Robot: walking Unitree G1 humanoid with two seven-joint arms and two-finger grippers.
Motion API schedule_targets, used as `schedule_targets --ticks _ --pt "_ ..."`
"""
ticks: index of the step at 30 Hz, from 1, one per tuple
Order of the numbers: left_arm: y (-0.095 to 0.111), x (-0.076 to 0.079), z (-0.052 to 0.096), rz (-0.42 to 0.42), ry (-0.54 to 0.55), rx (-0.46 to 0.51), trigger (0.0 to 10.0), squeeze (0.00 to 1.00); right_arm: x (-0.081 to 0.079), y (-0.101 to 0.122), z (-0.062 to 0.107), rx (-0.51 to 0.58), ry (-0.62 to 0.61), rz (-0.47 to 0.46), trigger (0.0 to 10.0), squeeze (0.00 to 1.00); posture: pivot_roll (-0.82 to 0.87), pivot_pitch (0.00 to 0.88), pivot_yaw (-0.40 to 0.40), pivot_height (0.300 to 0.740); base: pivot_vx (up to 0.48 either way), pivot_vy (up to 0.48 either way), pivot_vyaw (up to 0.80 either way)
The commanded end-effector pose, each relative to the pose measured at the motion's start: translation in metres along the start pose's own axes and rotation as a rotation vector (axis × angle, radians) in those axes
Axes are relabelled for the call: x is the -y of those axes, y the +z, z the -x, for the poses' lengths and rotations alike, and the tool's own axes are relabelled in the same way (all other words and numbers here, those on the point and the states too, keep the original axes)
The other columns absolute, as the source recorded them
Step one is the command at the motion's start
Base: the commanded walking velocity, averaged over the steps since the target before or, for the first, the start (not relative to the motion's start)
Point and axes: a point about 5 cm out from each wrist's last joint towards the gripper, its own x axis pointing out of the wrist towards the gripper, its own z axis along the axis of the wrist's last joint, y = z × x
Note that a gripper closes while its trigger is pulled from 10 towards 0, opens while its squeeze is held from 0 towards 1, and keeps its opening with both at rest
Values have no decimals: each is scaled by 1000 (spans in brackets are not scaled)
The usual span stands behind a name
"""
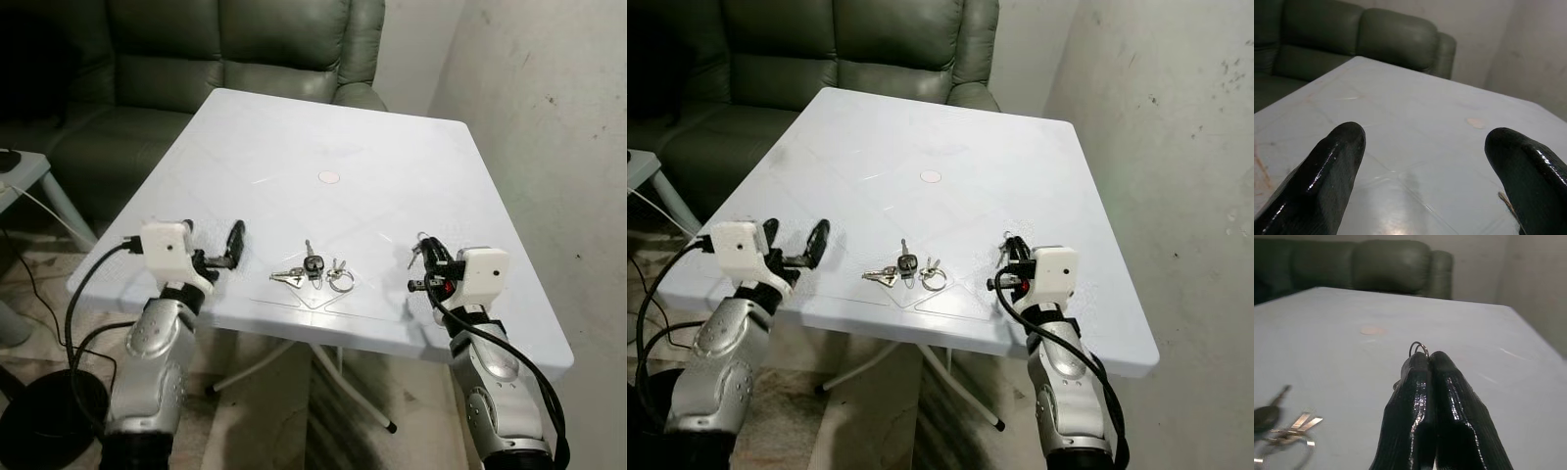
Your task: Hang keys on a hook
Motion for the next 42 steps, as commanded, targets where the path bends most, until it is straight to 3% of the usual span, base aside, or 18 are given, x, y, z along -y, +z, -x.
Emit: schedule_targets --ticks 1,4,13,16,42 --pt "-1 0 -4 -15 6 -10 10000 0 0 6 -3 12 3 22 10000 0 -43 0 -29 740 0 0 -719" --pt "2 -9 -8 -21 49 6 10000 0 2 8 -7 9 -1 40 10000 0 -39 0 -29 740 0 0 -715" --pt "6 -14 -15 -35 70 17 10000 0 -2 6 -13 -9 -11 45 10000 0 -12 0 -35 740 0 0 -712" --pt "7 -14 -15 -36 70 25 10000 0 -5 5 -14 -14 -1 41 10000 0 -6 0 -37 740 0 480 -708" --pt "6 -10 -20 -73 38 30 10000 0 -5 1 -8 -29 -18 49 10000 0 -33 0 -22 740 0 0 -702"
